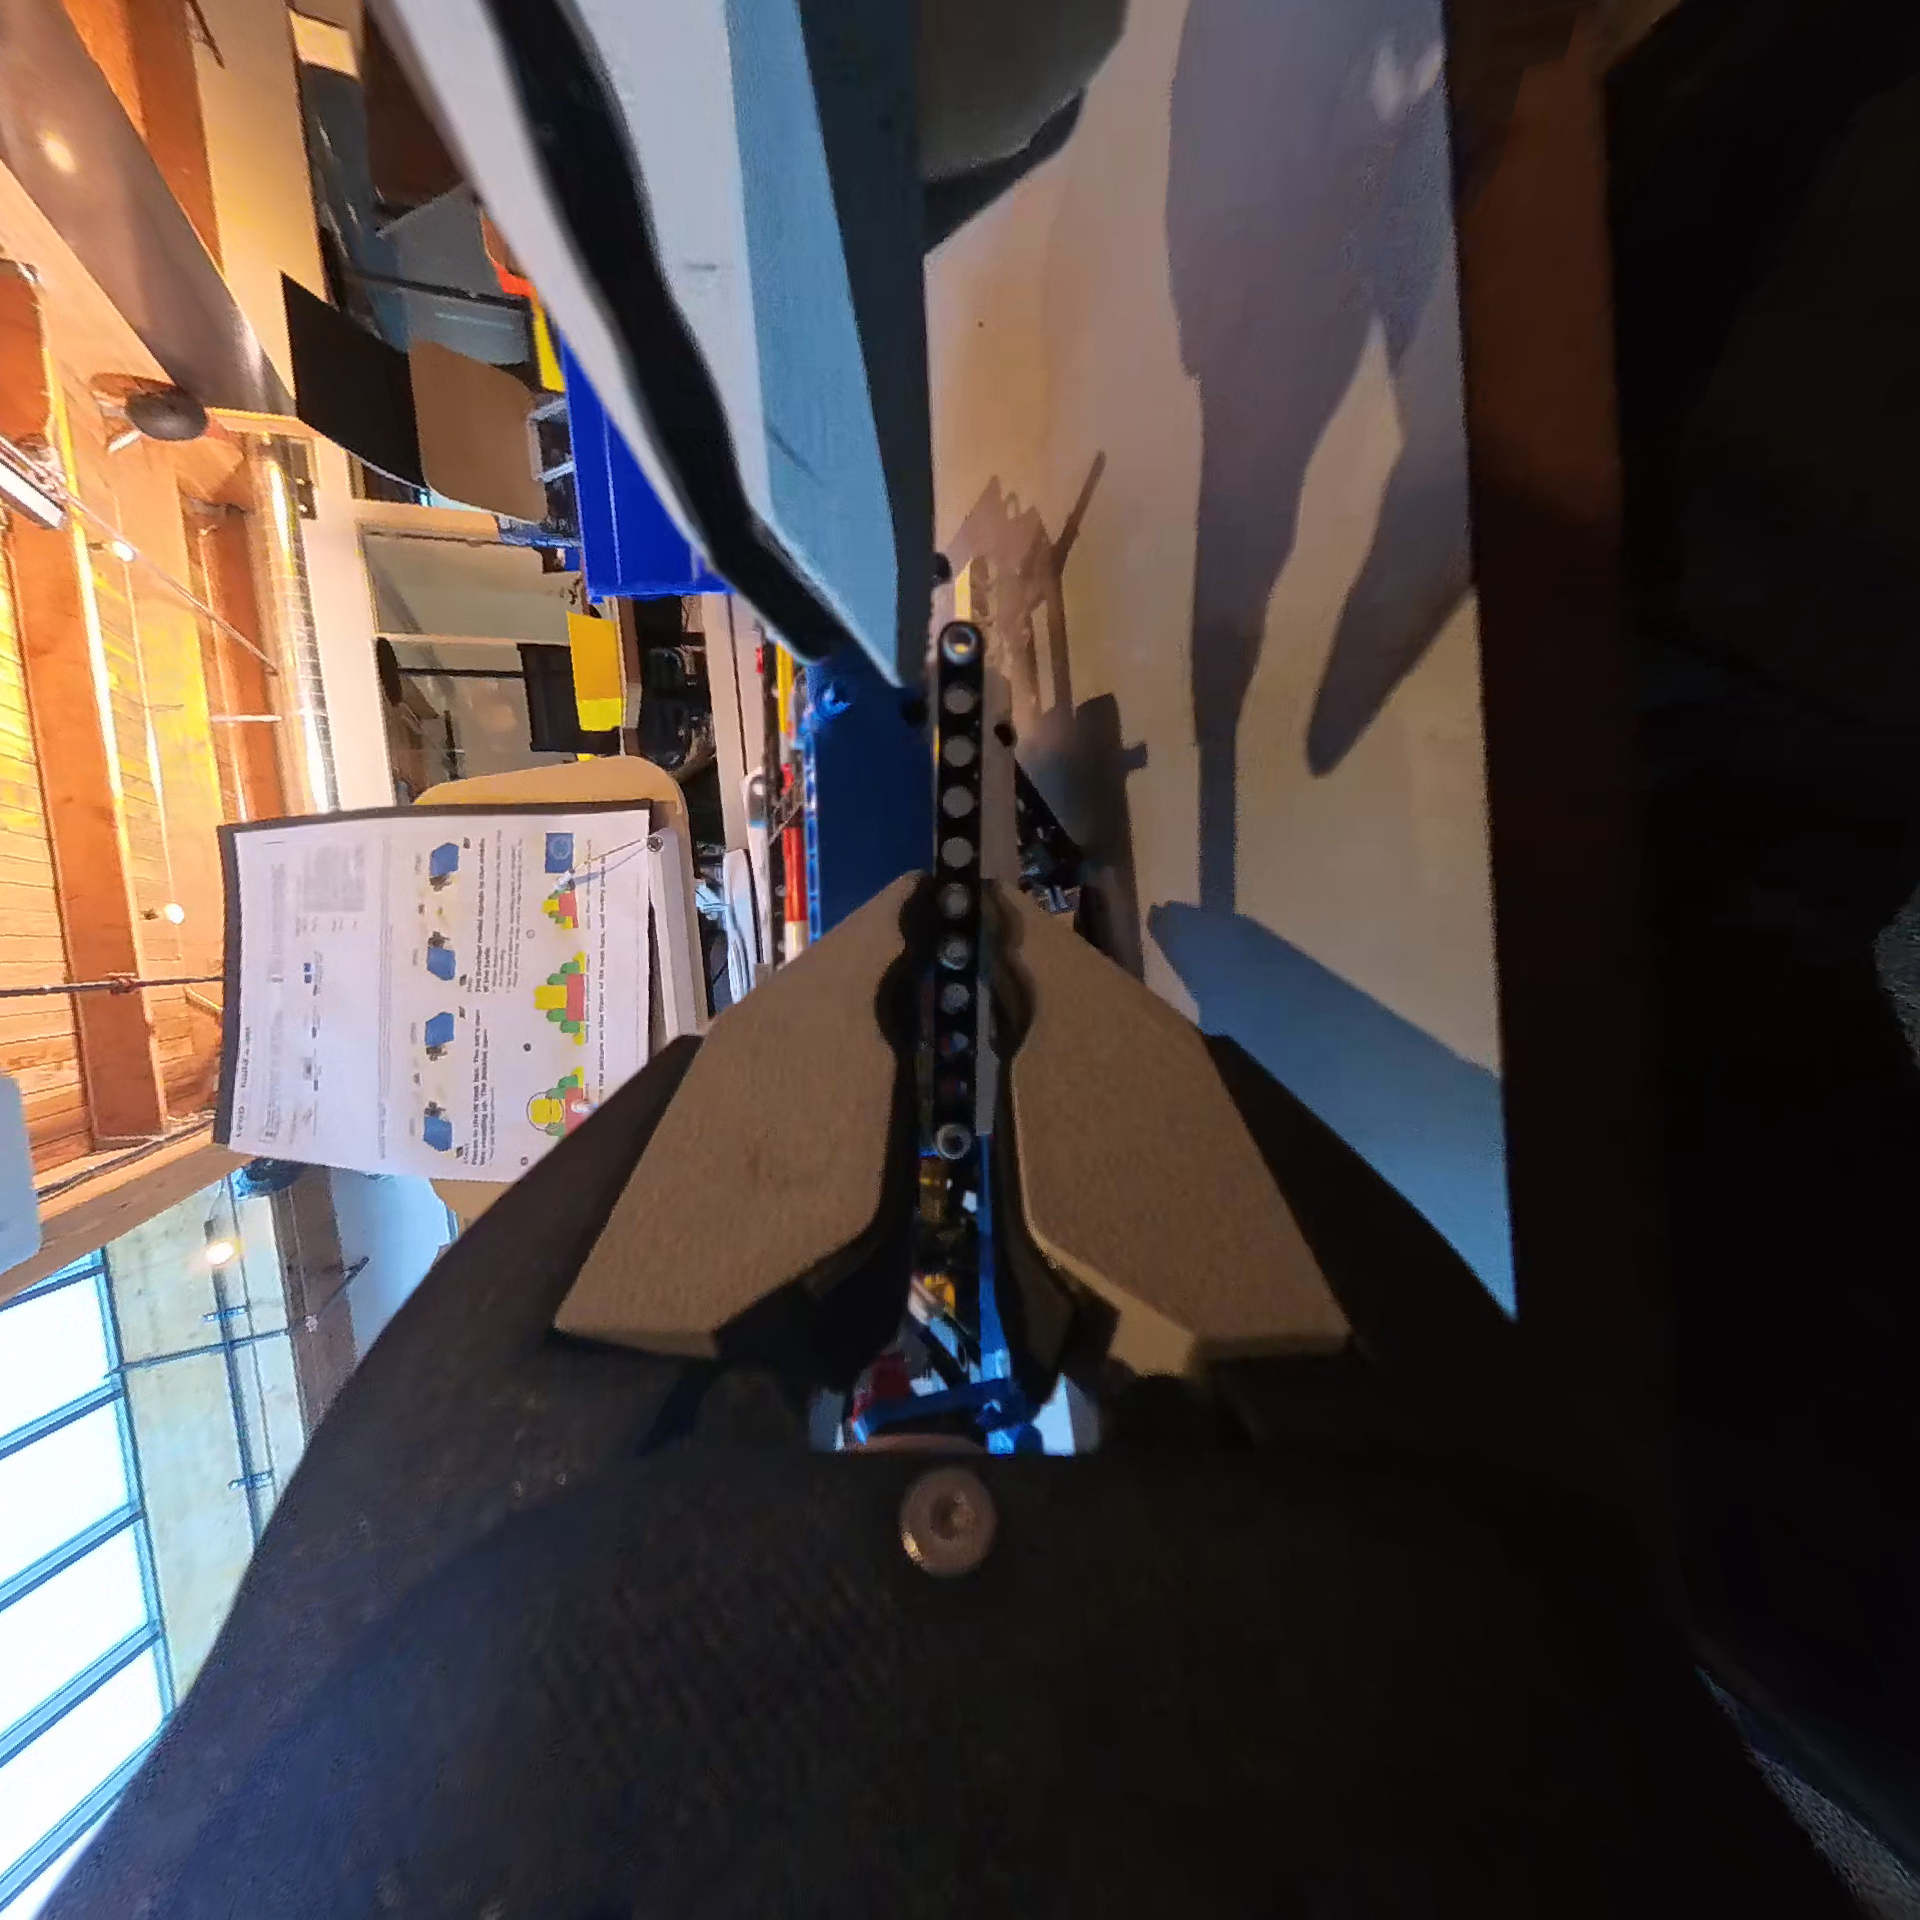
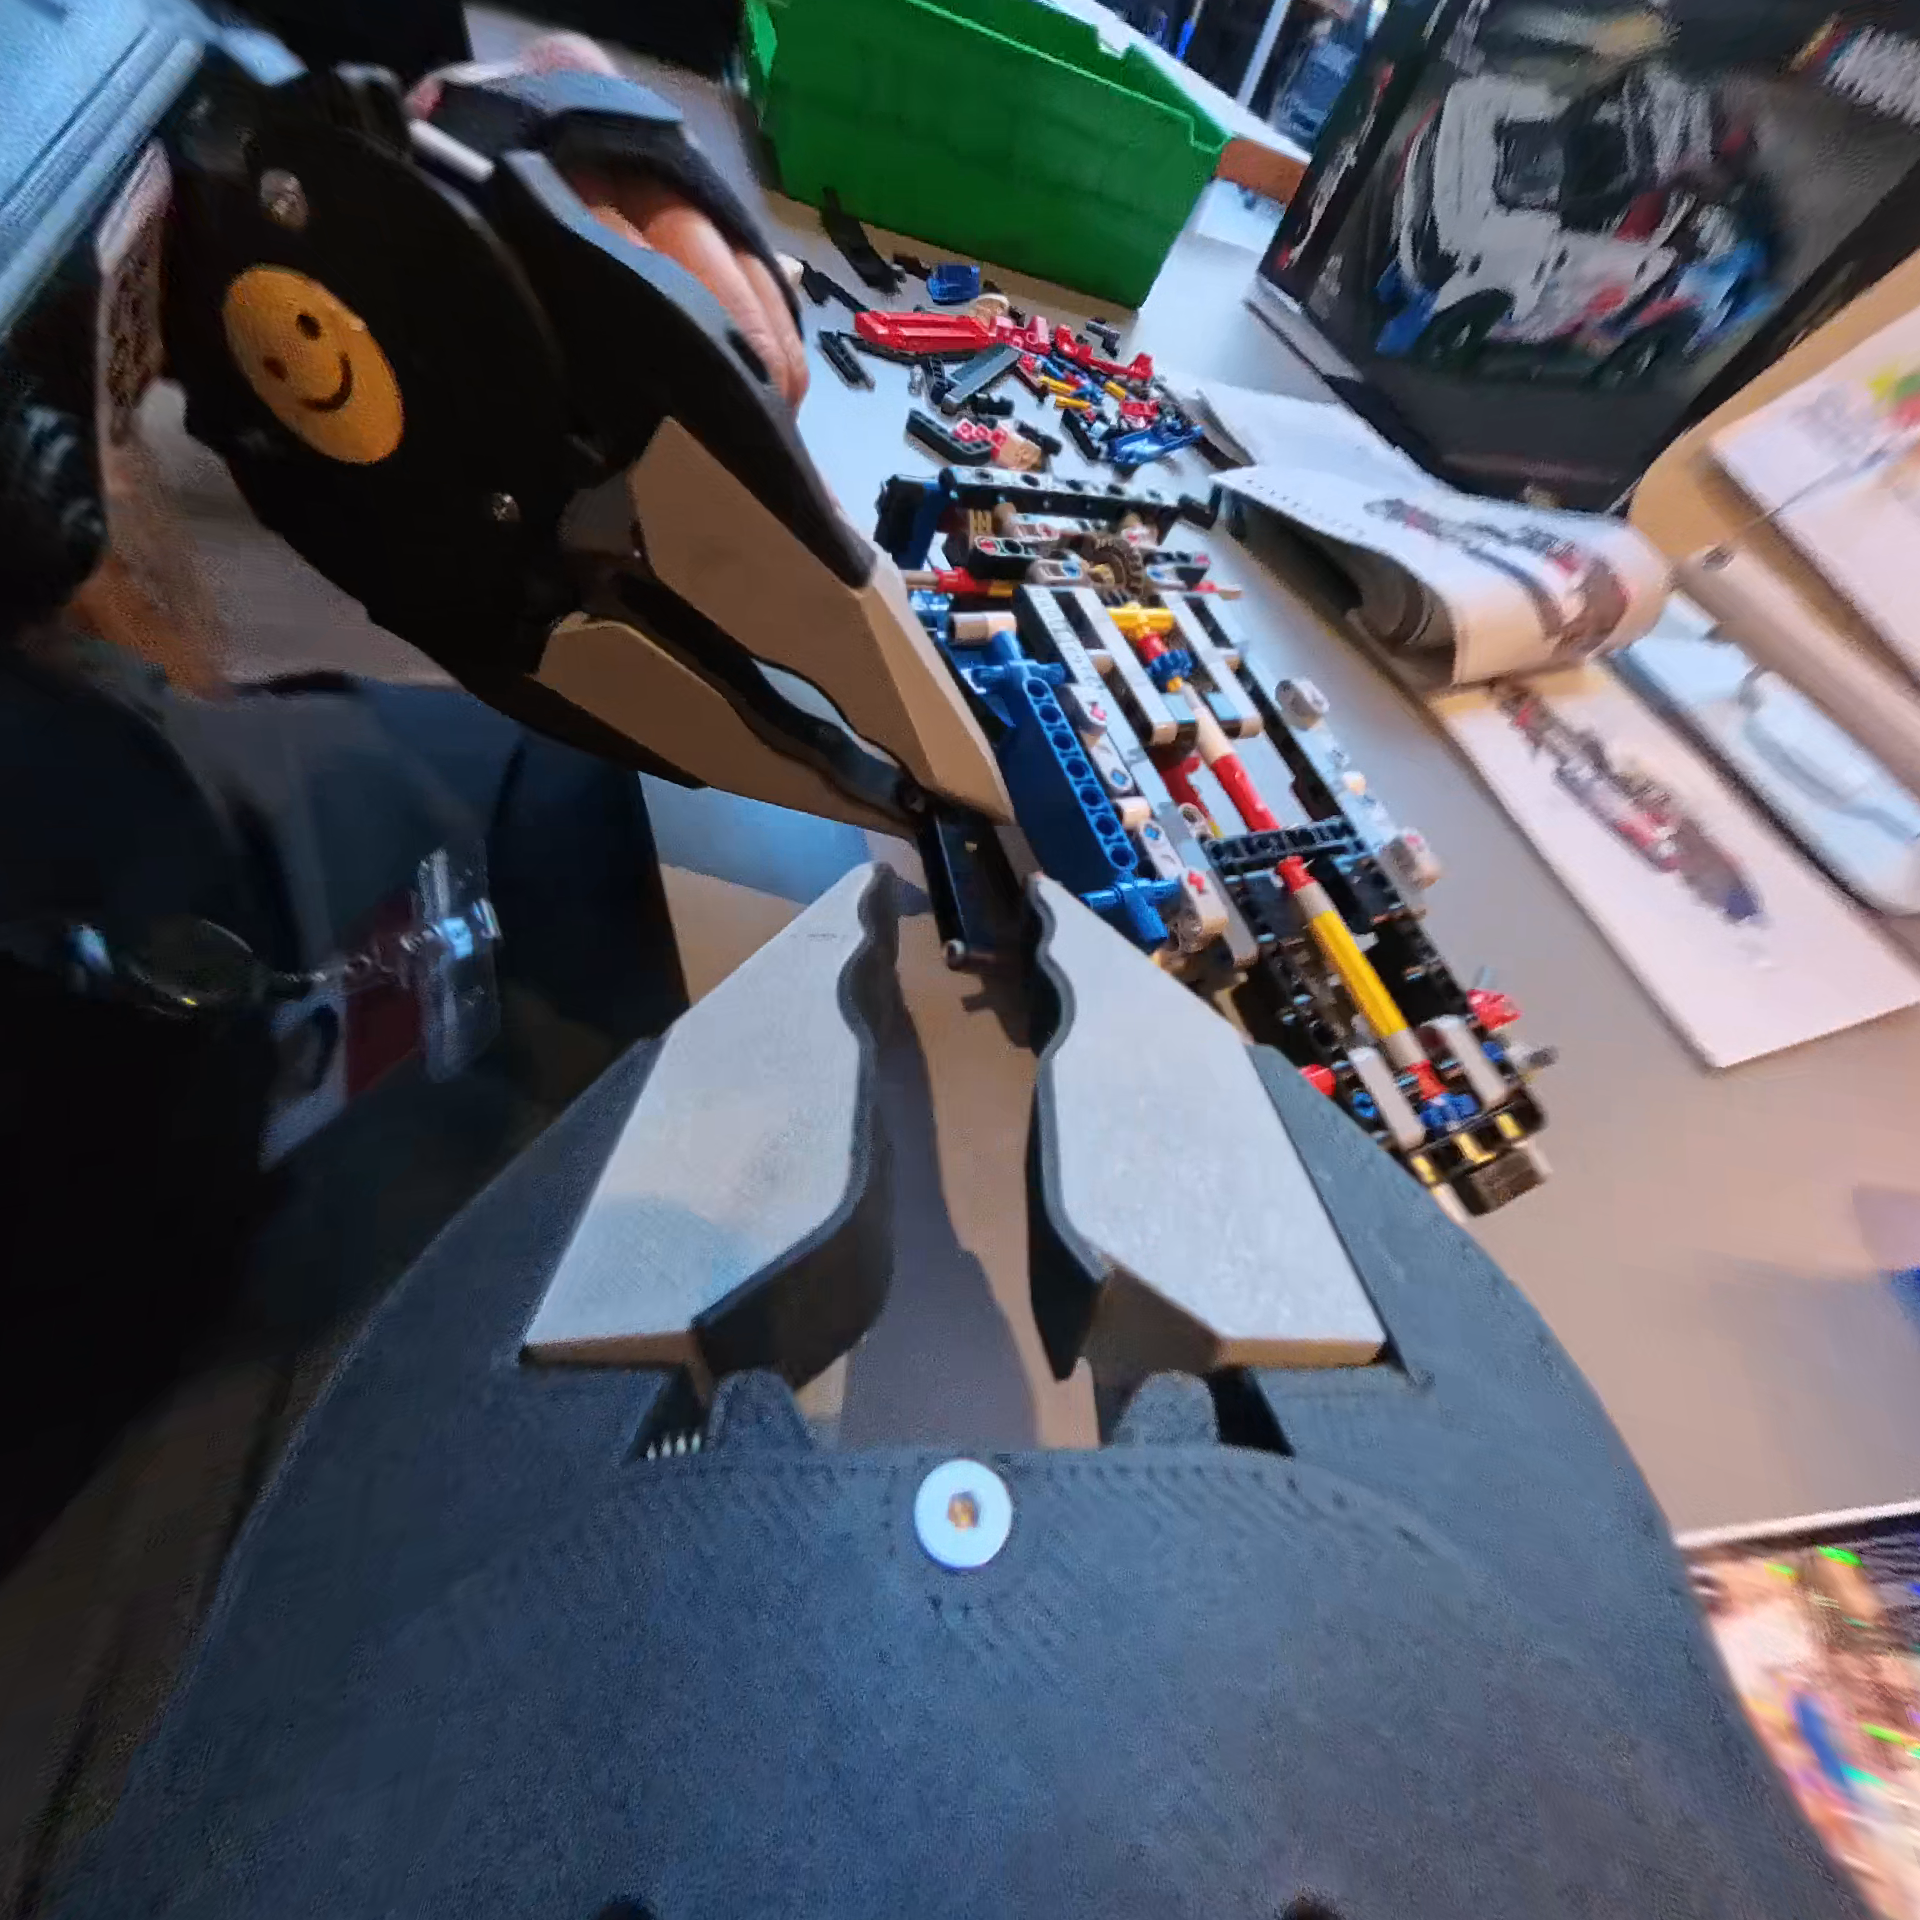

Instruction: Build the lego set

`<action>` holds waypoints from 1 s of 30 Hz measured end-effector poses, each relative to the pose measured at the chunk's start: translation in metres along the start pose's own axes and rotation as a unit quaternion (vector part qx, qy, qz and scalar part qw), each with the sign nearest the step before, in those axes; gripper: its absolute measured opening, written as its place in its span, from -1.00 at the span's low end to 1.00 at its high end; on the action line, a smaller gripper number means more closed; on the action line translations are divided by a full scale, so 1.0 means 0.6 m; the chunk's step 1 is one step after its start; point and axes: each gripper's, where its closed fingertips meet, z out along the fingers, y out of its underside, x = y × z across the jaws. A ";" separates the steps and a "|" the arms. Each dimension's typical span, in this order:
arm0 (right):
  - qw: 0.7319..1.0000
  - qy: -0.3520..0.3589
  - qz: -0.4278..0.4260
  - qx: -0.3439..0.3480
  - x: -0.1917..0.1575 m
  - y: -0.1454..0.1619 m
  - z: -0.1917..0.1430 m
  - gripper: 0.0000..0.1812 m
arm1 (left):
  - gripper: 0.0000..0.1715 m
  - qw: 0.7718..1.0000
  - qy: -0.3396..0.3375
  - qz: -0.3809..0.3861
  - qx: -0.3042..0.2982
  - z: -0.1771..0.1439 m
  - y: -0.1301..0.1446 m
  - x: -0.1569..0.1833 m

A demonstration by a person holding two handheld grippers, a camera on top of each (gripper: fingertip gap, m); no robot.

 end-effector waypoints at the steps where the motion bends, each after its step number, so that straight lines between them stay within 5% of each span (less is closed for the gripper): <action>1: 0.999 0.013 -0.031 -0.007 -0.001 -0.001 -0.001 -0.77 | -0.96 1.000 0.002 -0.001 0.001 0.000 -0.001 0.002; 9: 0.963 0.104 -0.236 -0.074 -0.008 0.012 0.011 -0.90 | -0.96 1.000 0.000 -0.016 0.010 -0.009 -0.012 -0.008; 19: 0.933 0.171 -0.308 -0.075 0.013 0.006 0.003 -0.92 | -0.96 0.999 -0.007 -0.034 0.033 -0.016 -0.020 -0.018; 30: 0.948 0.160 -0.270 -0.051 0.017 0.004 -0.002 -0.88 | -0.96 0.997 -0.009 -0.041 0.058 -0.018 -0.026 -0.020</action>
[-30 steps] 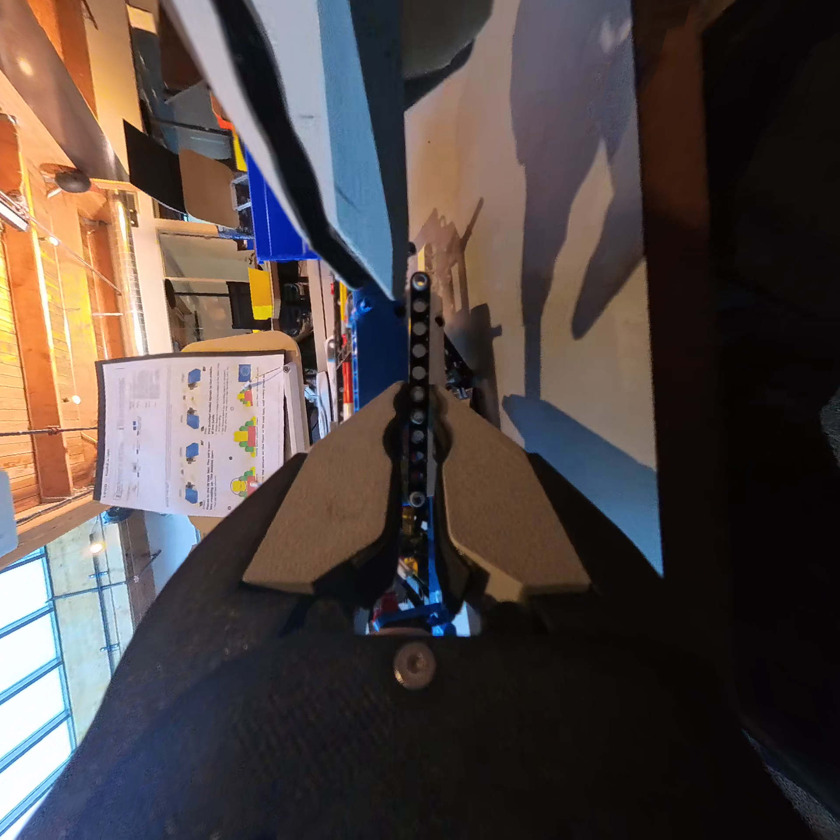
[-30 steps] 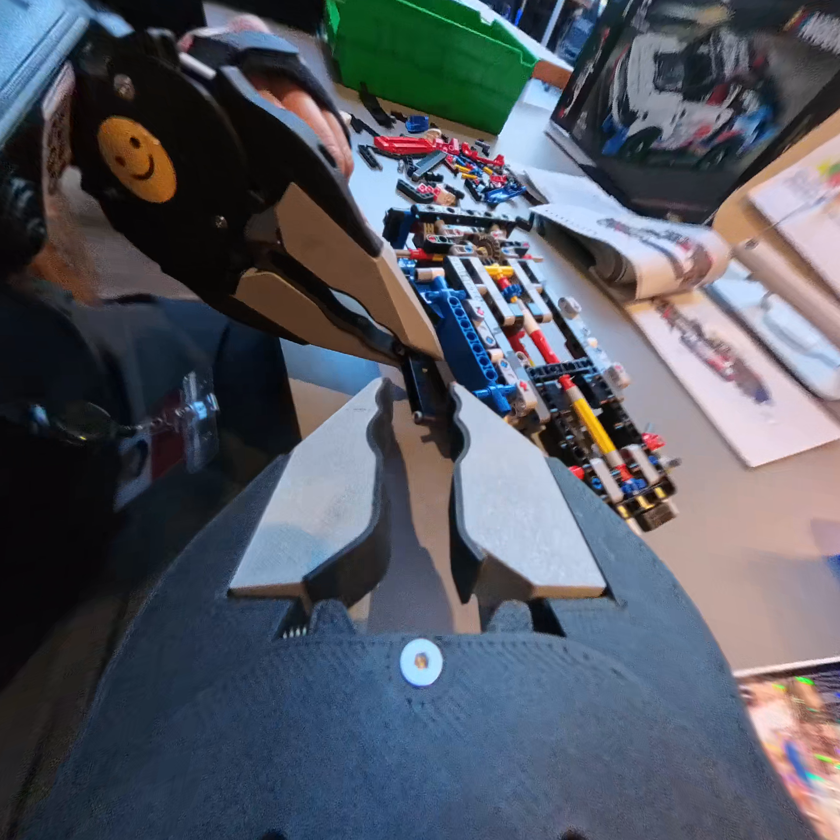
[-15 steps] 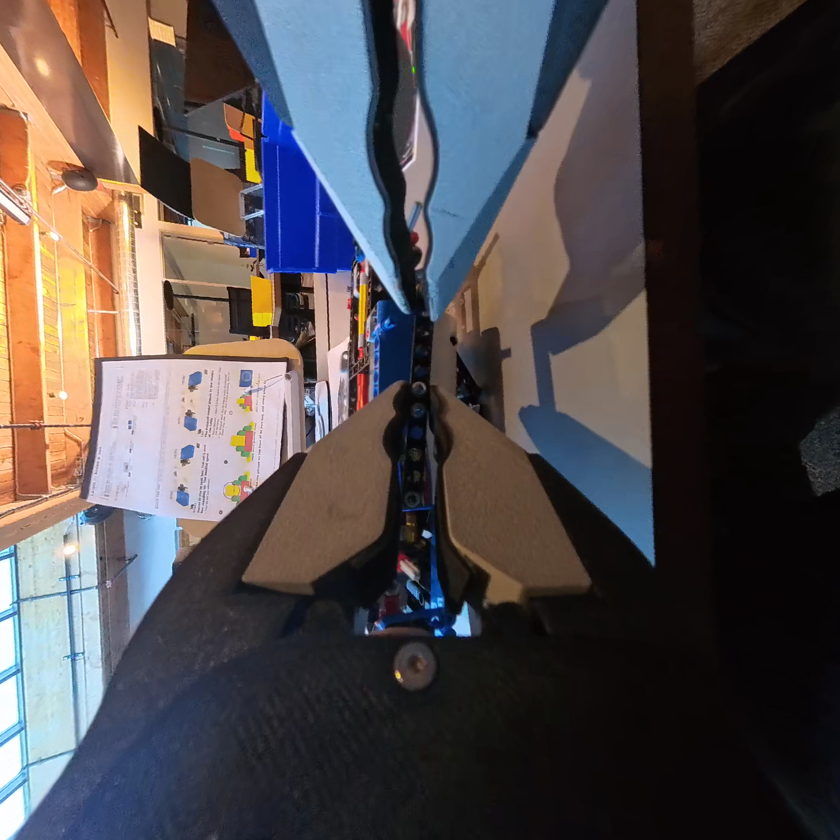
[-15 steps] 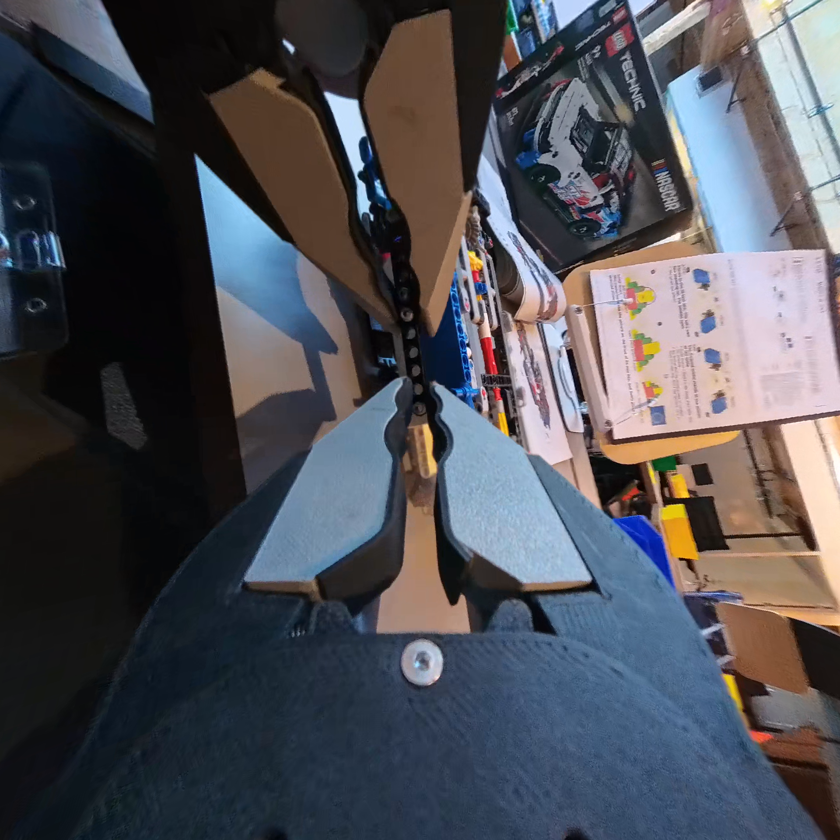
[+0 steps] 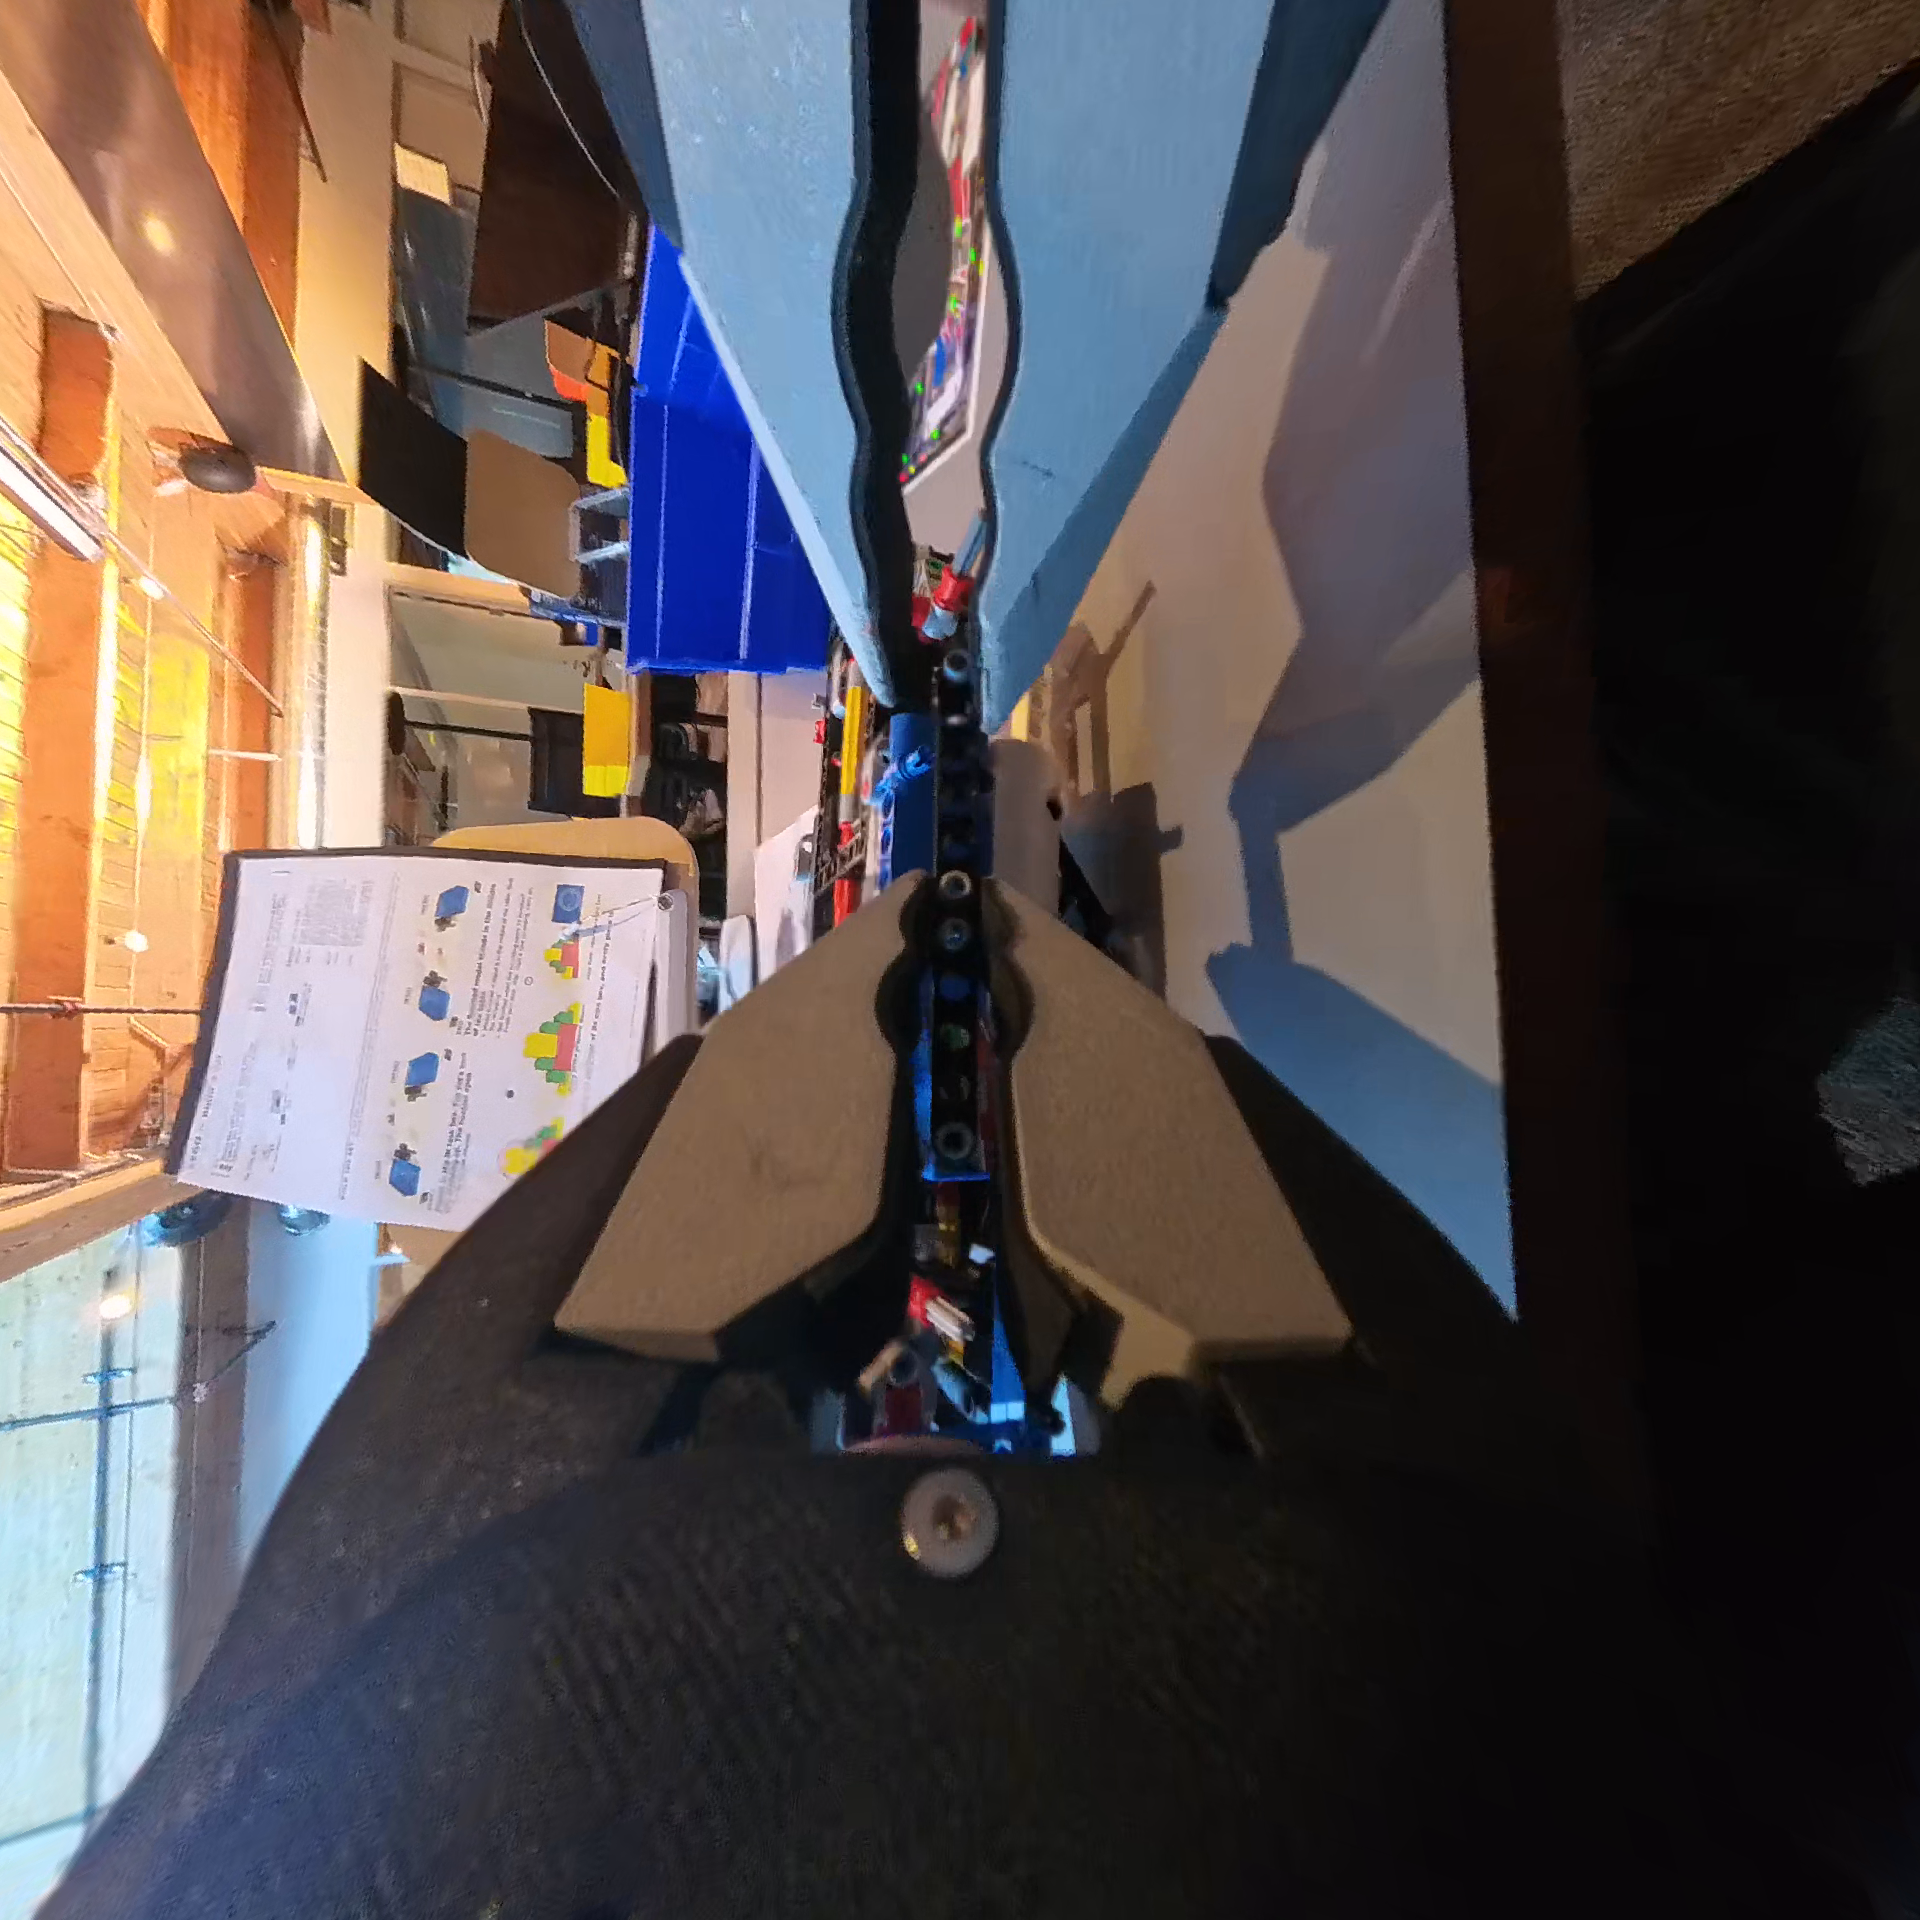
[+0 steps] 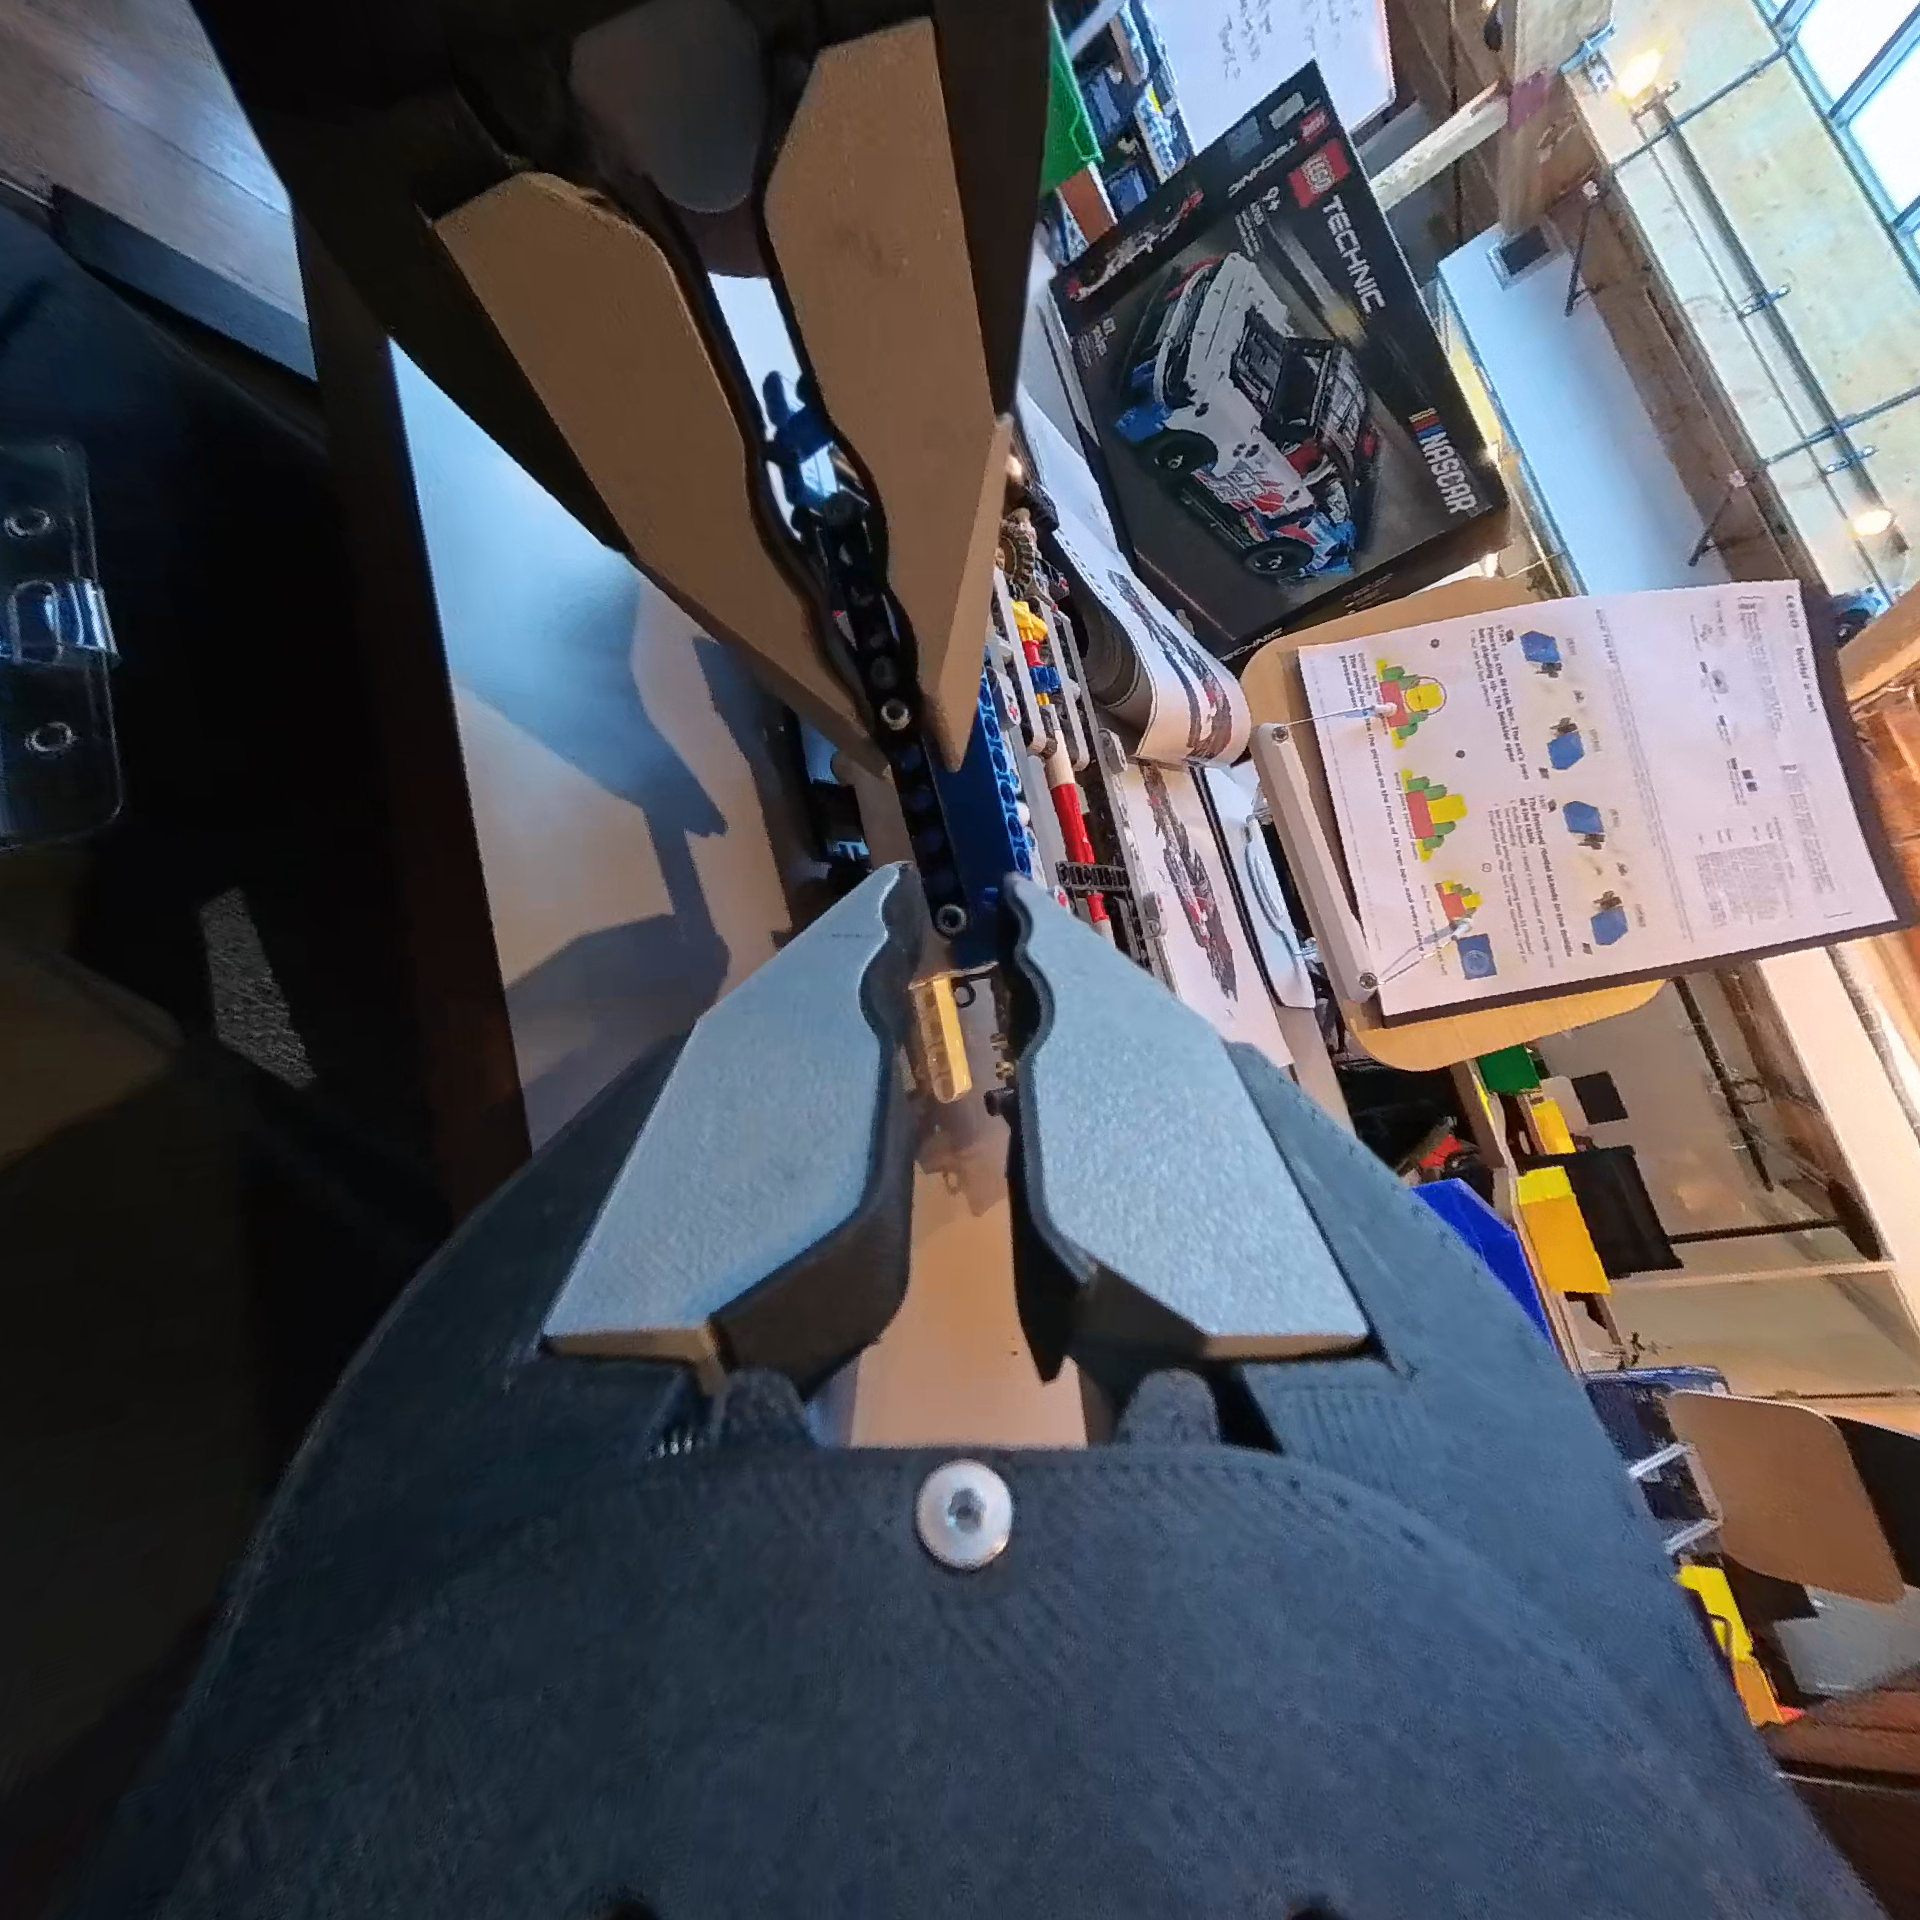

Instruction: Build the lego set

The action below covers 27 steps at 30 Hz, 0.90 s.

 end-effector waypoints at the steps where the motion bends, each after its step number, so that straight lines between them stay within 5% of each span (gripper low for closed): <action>1: 1.000 -0.001 -0.002 0.000 -0.001 0.000 0.000 -0.89 | -0.96 1.000 -0.008 0.008 0.006 -0.001 -0.003 -0.002; 18: 0.989 0.067 -0.126 -0.022 0.003 -0.006 0.009 -0.94 | -0.95 0.996 -0.061 0.059 0.028 0.003 -0.013 -0.012; 27: 0.989 -0.031 0.127 0.074 0.019 -0.008 -0.004 -0.81 | -0.95 0.992 -0.072 0.105 -0.001 0.018 0.002 -0.006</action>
